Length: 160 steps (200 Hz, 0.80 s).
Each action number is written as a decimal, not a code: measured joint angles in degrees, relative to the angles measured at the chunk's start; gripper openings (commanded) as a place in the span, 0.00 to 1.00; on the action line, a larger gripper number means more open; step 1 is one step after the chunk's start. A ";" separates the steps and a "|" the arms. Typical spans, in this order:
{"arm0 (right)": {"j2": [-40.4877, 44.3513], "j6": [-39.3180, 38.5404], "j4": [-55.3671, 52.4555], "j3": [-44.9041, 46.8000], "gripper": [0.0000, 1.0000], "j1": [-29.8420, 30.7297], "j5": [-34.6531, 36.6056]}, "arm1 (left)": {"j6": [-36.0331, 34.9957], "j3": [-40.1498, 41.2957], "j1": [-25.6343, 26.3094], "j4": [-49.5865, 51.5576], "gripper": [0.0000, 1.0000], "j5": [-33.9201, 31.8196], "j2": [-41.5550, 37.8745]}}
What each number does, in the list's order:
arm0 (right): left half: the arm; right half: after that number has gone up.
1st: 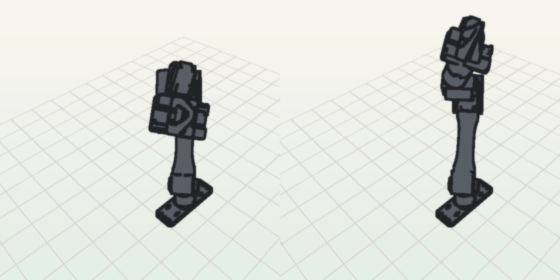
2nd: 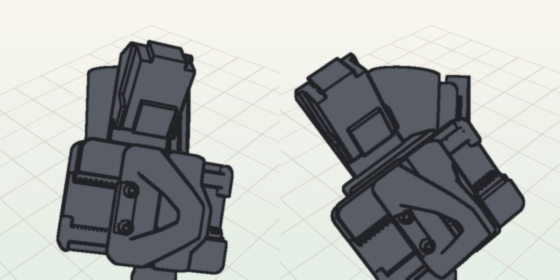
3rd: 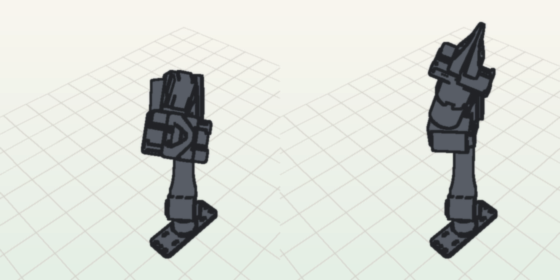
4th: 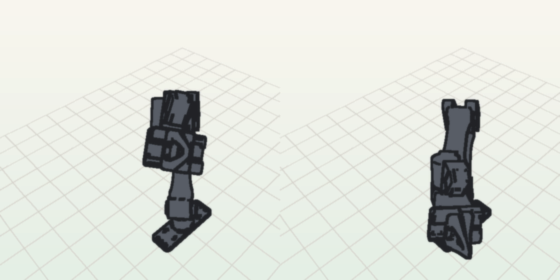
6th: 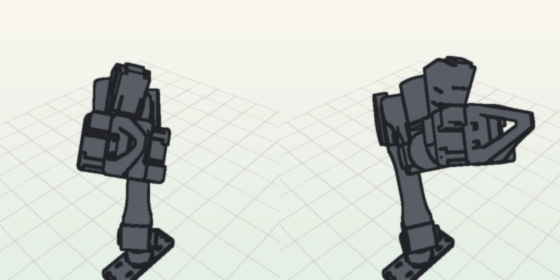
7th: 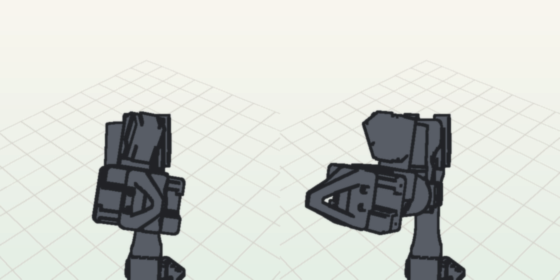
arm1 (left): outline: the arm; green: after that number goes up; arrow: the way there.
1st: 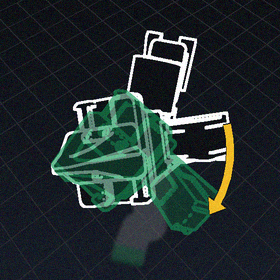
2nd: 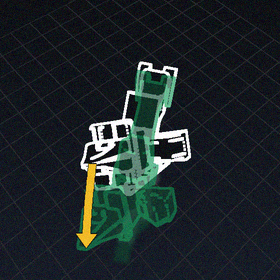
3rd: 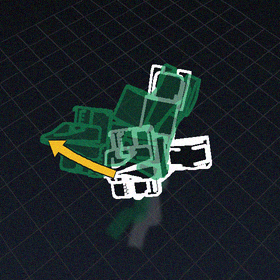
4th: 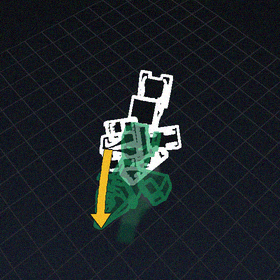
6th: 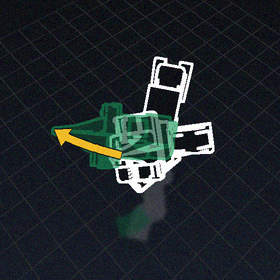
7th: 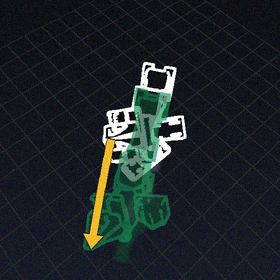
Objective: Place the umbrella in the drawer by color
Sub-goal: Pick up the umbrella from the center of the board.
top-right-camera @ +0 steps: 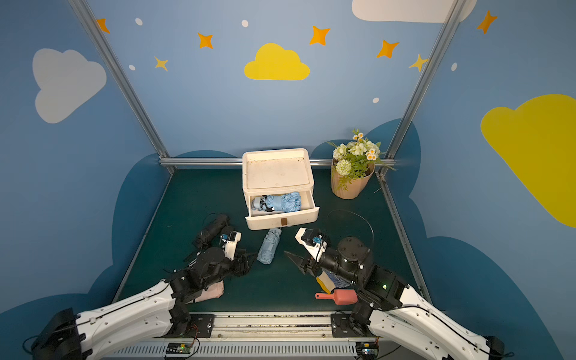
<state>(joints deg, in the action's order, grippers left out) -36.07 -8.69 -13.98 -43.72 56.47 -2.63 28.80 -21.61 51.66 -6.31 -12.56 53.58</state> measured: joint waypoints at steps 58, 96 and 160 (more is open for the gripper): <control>5.05 2.97 -0.66 -0.11 0.75 0.00 0.15 | -2.23 -16.31 8.00 5.92 0.63 -13.27 18.29; 11.02 4.28 -1.31 -0.22 0.75 0.00 2.16 | 0.63 -19.39 8.02 11.10 0.62 -16.65 28.44; 15.15 4.81 -3.08 -0.20 0.76 0.00 5.40 | 2.56 -23.65 9.51 15.17 0.56 -20.52 36.94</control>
<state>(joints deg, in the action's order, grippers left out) -20.93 -3.88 -17.06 -43.92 56.47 2.76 31.35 -45.25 61.17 8.86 -33.08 90.52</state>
